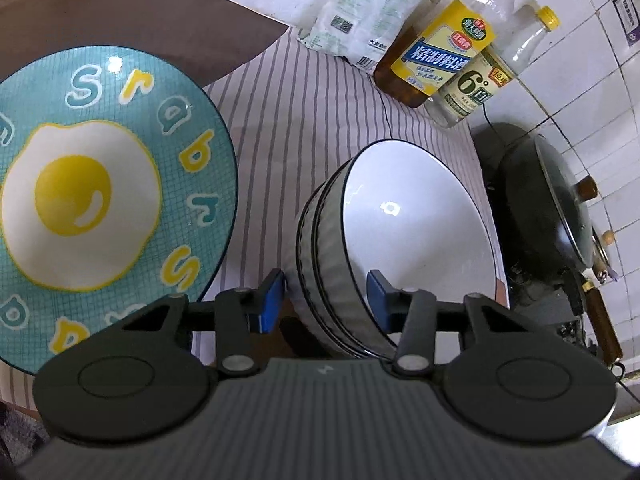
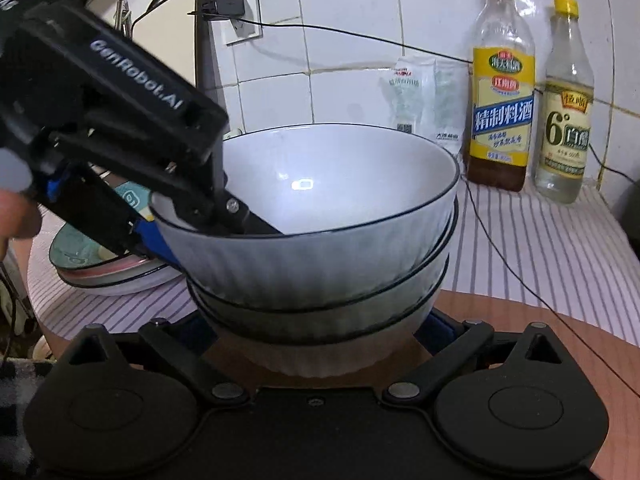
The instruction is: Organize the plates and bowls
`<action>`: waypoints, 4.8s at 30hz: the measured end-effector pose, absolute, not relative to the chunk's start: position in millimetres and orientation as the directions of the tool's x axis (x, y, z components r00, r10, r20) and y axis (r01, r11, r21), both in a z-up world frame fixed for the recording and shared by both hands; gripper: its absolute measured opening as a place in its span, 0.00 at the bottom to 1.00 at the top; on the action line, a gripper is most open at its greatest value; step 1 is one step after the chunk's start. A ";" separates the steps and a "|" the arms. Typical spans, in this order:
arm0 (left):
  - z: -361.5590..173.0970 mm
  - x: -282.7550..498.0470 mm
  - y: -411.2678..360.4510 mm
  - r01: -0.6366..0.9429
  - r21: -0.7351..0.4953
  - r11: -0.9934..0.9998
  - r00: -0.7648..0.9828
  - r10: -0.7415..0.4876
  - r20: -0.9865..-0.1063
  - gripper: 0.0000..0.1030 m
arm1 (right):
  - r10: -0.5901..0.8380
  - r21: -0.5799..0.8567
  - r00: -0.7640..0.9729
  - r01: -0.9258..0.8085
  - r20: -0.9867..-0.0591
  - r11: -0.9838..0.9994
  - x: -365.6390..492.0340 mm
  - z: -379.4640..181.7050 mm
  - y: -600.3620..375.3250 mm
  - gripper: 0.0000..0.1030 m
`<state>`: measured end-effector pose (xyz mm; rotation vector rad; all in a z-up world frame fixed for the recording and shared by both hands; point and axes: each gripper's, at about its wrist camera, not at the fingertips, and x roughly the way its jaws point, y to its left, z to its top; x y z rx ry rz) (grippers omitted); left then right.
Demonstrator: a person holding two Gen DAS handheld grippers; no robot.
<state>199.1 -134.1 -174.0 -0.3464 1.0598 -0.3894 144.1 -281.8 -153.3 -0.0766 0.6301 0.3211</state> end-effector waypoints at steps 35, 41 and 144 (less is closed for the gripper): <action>-161.0 186.5 -138.9 0.294 -0.354 0.888 0.454 -0.456 -0.766 0.40 | 0.188 -0.030 0.814 -0.244 -0.549 0.969 133.6 -148.1 -269.6 0.98; -130.7 180.8 -120.5 0.318 -0.358 0.878 0.489 -0.476 -0.731 0.40 | 0.211 -0.069 0.843 -0.281 -0.495 0.957 138.3 -122.2 -254.4 0.98; -13.2 60.7 -6.9 0.181 -0.116 0.977 0.764 -0.214 -0.608 0.77 | -0.053 -0.134 0.779 -0.041 -0.625 0.990 72.4 9.1 -185.8 0.99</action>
